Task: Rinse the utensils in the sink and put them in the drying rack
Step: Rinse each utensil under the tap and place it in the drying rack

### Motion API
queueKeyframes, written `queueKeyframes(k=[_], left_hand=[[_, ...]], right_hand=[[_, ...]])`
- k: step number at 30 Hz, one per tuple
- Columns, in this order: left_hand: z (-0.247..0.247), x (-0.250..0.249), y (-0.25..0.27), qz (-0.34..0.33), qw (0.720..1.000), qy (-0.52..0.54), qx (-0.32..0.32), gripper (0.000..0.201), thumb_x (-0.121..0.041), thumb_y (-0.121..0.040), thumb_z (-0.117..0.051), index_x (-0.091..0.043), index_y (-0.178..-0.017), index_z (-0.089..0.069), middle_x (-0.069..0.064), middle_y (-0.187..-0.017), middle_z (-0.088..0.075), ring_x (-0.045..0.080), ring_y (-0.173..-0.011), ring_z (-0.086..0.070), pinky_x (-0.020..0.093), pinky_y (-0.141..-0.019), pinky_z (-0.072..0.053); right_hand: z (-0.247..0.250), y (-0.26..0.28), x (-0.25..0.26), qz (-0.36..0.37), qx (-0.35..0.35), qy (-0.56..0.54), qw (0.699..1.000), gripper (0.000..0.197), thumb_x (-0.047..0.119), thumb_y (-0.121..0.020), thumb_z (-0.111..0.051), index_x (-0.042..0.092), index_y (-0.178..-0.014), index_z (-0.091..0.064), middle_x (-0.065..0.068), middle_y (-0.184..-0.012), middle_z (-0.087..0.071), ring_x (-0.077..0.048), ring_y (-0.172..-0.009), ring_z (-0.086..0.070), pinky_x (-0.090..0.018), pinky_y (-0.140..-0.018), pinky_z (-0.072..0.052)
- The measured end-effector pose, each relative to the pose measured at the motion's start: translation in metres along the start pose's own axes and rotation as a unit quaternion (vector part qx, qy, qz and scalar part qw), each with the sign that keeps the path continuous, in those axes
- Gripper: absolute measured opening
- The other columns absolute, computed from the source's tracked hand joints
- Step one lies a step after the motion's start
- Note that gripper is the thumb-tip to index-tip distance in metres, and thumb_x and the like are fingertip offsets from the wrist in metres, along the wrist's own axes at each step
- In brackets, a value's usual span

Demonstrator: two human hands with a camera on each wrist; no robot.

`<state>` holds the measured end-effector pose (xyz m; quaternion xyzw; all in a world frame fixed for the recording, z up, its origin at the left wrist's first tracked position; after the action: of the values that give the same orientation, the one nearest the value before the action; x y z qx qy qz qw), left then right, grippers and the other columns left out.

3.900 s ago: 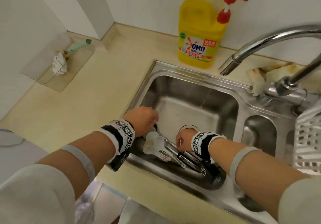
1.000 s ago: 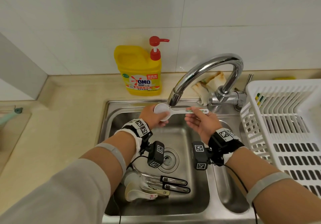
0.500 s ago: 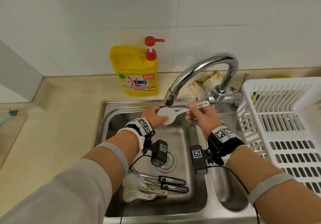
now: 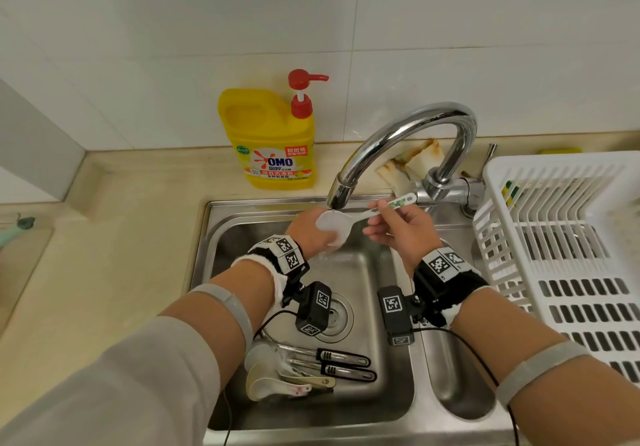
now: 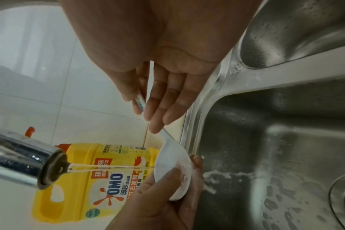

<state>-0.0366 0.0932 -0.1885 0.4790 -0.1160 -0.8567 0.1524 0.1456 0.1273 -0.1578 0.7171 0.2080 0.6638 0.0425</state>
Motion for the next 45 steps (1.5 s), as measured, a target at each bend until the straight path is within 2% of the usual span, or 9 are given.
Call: queueKeyframes(k=[3,6,11,18,22,26,33,40,45], left_hand=[[0.003,0.010,0.002,0.036,0.996,0.085,-0.016,0.036,-0.031,-0.078,-0.076,-0.013,-0.109,-0.073,0.009,-0.097,-0.075,0.027,-0.087,-0.073,0.045,-0.079,-0.061],[0.003,0.012,0.006,0.056,0.991,0.123,-0.013,0.027,-0.026,-0.093,-0.068,-0.008,-0.113,-0.071,0.013,-0.095,-0.075,0.028,-0.080,-0.076,0.048,-0.071,-0.063],[0.000,0.005,0.003,-0.011,1.000,0.002,-0.003,0.017,-0.007,-0.093,-0.055,-0.011,-0.099,-0.070,0.006,-0.093,-0.068,0.023,-0.087,-0.066,0.023,-0.062,-0.055],[-0.011,0.015,0.003,0.024,0.991,0.124,0.030,0.055,-0.015,-0.081,-0.075,-0.015,-0.132,-0.055,0.011,-0.111,-0.069,0.026,-0.100,-0.068,0.046,-0.090,-0.058],[-0.016,0.015,0.010,0.085,0.943,0.313,0.075,0.054,-0.024,-0.079,-0.084,-0.013,-0.126,-0.059,0.004,-0.103,-0.065,0.018,-0.094,-0.067,0.032,-0.081,-0.058],[-0.007,0.016,0.013,0.110,0.913,0.392,0.029,0.047,-0.027,-0.083,-0.080,-0.008,-0.123,-0.063,0.010,-0.109,-0.059,0.016,-0.084,-0.064,0.026,-0.073,-0.056],[0.001,0.011,0.021,0.107,0.853,0.510,0.036,0.038,-0.008,-0.094,-0.065,-0.002,-0.131,-0.057,0.015,-0.124,-0.063,0.019,-0.100,-0.066,0.028,-0.076,-0.060],[0.002,0.006,0.024,0.144,0.811,0.566,0.040,0.020,-0.011,-0.104,-0.048,-0.021,-0.114,-0.062,0.008,-0.119,-0.068,0.023,-0.100,-0.068,0.037,-0.072,-0.061],[-0.003,0.003,0.029,0.161,0.799,0.577,0.044,0.032,-0.024,-0.103,-0.052,-0.010,-0.131,-0.055,0.017,-0.133,-0.063,0.025,-0.106,-0.067,0.037,-0.081,-0.059]], right_hand=[[-0.002,0.001,-0.003,-0.021,0.009,-0.041,0.999,0.025,0.019,-0.102,-0.054,0.000,-0.106,-0.069,-0.009,-0.073,-0.069,-0.024,-0.076,-0.074,-0.029,-0.072,-0.061],[-0.002,0.003,-0.006,-0.030,0.012,-0.070,0.997,0.024,0.020,-0.102,-0.054,0.002,-0.102,-0.070,-0.011,-0.074,-0.072,-0.030,-0.089,-0.075,-0.036,-0.084,-0.061],[-0.003,0.002,-0.011,-0.046,-0.008,-0.103,0.994,0.026,0.020,-0.101,-0.055,0.001,-0.091,-0.070,-0.014,-0.073,-0.073,-0.033,-0.096,-0.073,-0.038,-0.090,-0.058],[0.002,-0.002,-0.020,-0.099,-0.036,-0.149,0.983,0.019,0.004,-0.100,-0.047,0.001,-0.090,-0.064,-0.016,-0.075,-0.067,-0.036,-0.094,-0.073,-0.044,-0.093,-0.057],[0.005,0.001,-0.021,-0.109,-0.024,-0.110,0.988,0.016,0.010,-0.103,-0.048,0.007,-0.101,-0.064,-0.013,-0.085,-0.070,-0.030,-0.085,-0.075,-0.042,-0.087,-0.059],[0.003,0.002,-0.028,-0.096,-0.008,-0.105,0.990,0.014,0.012,-0.103,-0.050,0.010,-0.112,-0.061,-0.009,-0.088,-0.073,-0.025,-0.084,-0.075,-0.038,-0.083,-0.059],[0.007,0.002,-0.033,-0.111,-0.033,-0.162,0.980,0.011,0.011,-0.102,-0.052,0.012,-0.106,-0.062,-0.010,-0.085,-0.074,-0.023,-0.083,-0.073,-0.036,-0.081,-0.058],[0.014,0.003,-0.038,-0.131,-0.045,-0.232,0.963,0.012,0.011,-0.102,-0.051,0.012,-0.104,-0.063,-0.009,-0.086,-0.068,-0.021,-0.083,-0.073,-0.030,-0.070,-0.060],[0.012,0.002,-0.035,-0.127,-0.045,-0.243,0.960,0.012,0.011,-0.102,-0.052,0.010,-0.109,-0.061,-0.010,-0.087,-0.071,-0.021,-0.082,-0.074,-0.029,-0.070,-0.061]])
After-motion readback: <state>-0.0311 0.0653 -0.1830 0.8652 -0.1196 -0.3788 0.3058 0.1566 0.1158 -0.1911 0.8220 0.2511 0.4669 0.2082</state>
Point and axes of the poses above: each hand's wrist, its own y-axis away from the middle knuckle, its own z-axis out of the back of the hand, x = y × z, the point moved 6 cm from there along -y, towards the middle knuckle
